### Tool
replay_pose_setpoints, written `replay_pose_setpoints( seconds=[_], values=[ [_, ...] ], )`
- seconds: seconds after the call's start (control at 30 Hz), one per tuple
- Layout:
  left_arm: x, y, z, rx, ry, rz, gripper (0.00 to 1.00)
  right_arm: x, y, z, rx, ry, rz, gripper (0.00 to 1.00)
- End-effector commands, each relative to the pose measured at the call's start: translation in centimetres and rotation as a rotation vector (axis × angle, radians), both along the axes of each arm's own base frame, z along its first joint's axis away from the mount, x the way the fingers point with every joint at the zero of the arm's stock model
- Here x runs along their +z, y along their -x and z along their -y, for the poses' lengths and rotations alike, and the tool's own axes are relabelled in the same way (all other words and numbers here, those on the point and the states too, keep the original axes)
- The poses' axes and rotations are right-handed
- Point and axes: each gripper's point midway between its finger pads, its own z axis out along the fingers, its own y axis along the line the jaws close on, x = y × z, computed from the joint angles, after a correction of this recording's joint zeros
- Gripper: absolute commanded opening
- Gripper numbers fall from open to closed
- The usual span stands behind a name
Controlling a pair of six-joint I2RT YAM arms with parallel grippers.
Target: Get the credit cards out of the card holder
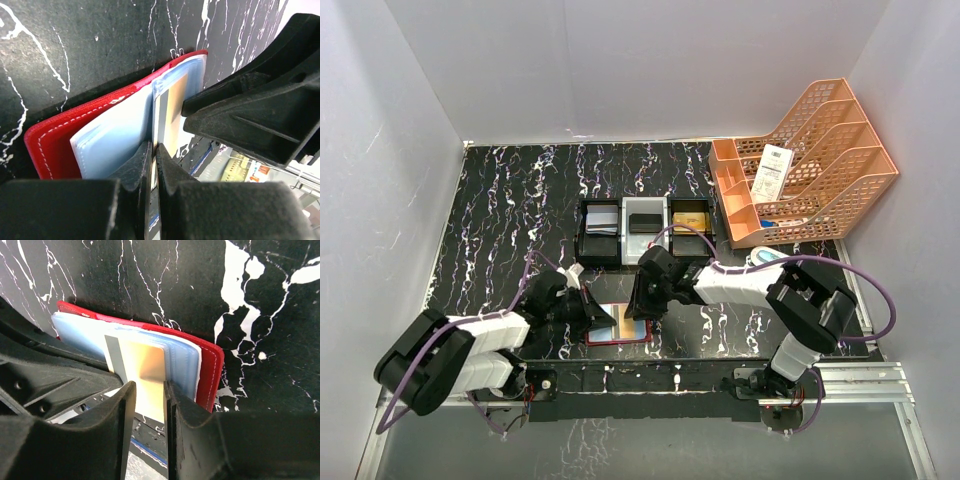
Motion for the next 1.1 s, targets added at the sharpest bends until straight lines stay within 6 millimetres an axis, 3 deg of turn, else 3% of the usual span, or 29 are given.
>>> replay_pose_setpoints(
  seconds=[0.0, 0.27, 0.63, 0.77, 0.9, 1.07],
  values=[
    [-0.6, 0.5, -1.5, -0.006, -0.095, 0.013, 0.0, -3.8, 0.4, 3.2, -0.058, 0.163, -0.011, 0.26],
    [-0.8, 1.1, -2.6, 0.007, -0.12, -0.006, 0.0, -4.4, 1.0, 3.8, -0.049, 0.177, -0.03, 0.23],
    [0.2, 0.2, -4.4, 0.054, -0.189, 0.011, 0.0, -4.5, 1.1, 3.9, -0.037, 0.173, -0.032, 0.21],
    [0.6, 0.2, -4.7, 0.044, -0.211, 0.015, 0.0, -3.1, 0.6, 2.5, -0.012, 0.107, -0.01, 0.24],
    [0.4, -0.2, -5.9, 0.052, -0.304, 0.015, 0.08, -2.0, 0.3, 1.2, 0.016, 0.075, -0.005, 0.26],
    [-1.1, 0.5, -5.9, 0.058, -0.311, -0.05, 0.04, -1.0, 0.3, -0.7, 0.057, 0.027, -0.005, 0.27]
  ],
)
